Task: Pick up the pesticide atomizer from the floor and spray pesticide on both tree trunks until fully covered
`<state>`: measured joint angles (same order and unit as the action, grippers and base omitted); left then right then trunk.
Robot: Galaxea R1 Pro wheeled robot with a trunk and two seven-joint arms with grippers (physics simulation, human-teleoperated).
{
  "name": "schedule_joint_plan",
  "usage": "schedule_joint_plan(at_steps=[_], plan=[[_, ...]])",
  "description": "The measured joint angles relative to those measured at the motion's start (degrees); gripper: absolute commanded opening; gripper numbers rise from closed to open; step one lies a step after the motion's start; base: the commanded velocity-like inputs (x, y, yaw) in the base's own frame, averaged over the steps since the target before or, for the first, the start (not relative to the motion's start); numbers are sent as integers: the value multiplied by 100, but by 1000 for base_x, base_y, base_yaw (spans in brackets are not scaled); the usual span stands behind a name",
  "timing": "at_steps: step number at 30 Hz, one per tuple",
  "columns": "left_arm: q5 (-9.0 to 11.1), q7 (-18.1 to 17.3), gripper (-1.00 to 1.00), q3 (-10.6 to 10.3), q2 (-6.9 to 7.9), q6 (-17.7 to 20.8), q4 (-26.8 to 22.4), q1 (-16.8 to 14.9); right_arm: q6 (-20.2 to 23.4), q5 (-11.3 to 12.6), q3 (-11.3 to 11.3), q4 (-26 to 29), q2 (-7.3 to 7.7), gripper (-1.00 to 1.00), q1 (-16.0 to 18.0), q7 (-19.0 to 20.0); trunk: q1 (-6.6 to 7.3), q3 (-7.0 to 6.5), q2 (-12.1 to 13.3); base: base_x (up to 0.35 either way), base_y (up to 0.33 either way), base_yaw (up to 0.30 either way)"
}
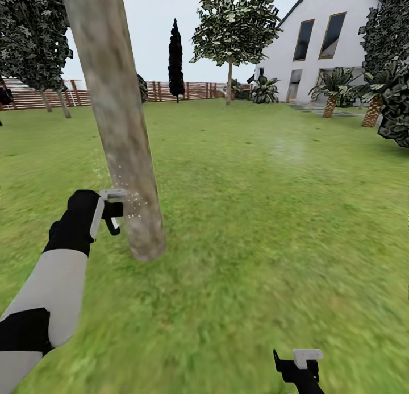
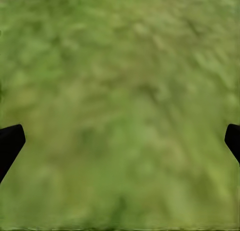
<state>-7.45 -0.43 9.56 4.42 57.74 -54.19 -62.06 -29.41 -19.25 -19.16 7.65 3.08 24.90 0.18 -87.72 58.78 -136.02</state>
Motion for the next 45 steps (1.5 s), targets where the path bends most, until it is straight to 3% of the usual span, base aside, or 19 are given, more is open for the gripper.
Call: schedule_joint_plan(at_steps=[4,7,10,15,25,32,45], plan=[[52,-2,-100,-23,44,-7,3,10,-2,0,0,0,0,100,1,0,0,0,0,-63,9,0],[106,-14,-100,-273,-26,-1,-2,-27,2,0,0,0,0,100,1,0,0,0,0,-4,1,0],[131,-20,-100,-382,-167,0,-19,-72,2,0,0,0,0,100,-1,-1,0,0,0,0,0,0],[91,-50,-100,-351,-80,39,-422,-53,1,0,0,-3,0,100,2,0,0,0,0,0,0,0],[100,-53,-100,-384,-105,39,-823,36,2,0,0,-5,0,100,3,0,0,0,0,33,-124,0],[93,-53,-100,-397,-99,36,-846,44,1,0,0,0,-2,100,1,-3,0,0,0,10,-271,14],[48,-44,-100,-400,-112,36,-743,112,2,0,0,0,-15,100,4,-1,0,0,0,0,-274,244]])
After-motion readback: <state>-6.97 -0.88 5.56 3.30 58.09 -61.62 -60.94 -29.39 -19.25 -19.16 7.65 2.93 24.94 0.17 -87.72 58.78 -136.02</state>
